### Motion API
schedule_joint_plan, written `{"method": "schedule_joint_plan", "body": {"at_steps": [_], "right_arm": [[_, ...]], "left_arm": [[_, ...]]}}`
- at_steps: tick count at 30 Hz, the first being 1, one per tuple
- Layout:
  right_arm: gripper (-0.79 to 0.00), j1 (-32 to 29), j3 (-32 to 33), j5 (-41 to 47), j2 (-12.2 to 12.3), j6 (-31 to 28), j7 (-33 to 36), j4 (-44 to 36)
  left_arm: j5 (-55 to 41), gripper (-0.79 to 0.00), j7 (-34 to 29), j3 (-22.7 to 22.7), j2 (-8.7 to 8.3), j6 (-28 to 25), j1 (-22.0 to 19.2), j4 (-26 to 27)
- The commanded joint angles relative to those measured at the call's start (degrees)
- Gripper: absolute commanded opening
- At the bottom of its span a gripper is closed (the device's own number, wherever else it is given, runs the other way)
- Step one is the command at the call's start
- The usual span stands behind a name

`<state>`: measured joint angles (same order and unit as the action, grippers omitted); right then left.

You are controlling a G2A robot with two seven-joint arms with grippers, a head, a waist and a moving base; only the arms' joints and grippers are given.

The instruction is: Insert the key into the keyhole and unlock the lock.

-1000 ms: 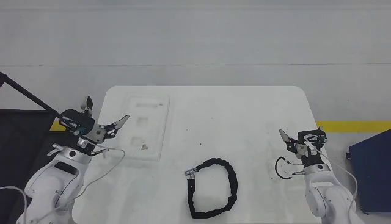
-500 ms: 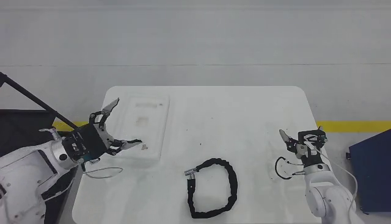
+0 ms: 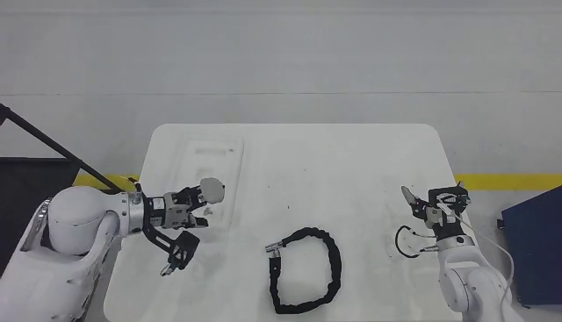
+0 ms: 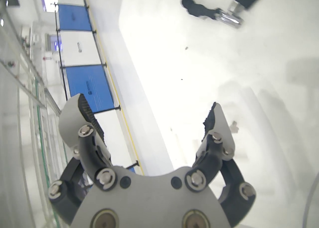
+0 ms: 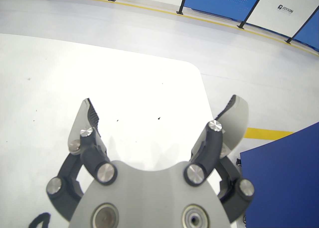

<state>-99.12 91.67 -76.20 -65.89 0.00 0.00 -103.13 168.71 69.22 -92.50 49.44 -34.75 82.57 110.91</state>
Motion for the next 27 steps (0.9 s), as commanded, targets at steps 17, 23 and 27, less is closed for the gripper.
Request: {"method": "schedule_joint_plan", "body": {"at_steps": [17,23,27], "right_arm": [[0.000,0.0,0.0,0.0,0.0,0.0,0.0,0.0],[0.000,0.0,0.0,0.0,0.0,0.0,0.0,0.0],[0.000,0.0,0.0,0.0,0.0,0.0,0.0,0.0]], "left_arm": [[7.3,0.000,-8.1,23.7,-19.97,22.2,-15.5,-6.9],[7.3,0.000,-14.4,40.2,-22.87,15.2,-26.4,-9.2],[7.3,0.000,-17.5,49.4,-22.18,13.2,-34.2,-10.3]]}}
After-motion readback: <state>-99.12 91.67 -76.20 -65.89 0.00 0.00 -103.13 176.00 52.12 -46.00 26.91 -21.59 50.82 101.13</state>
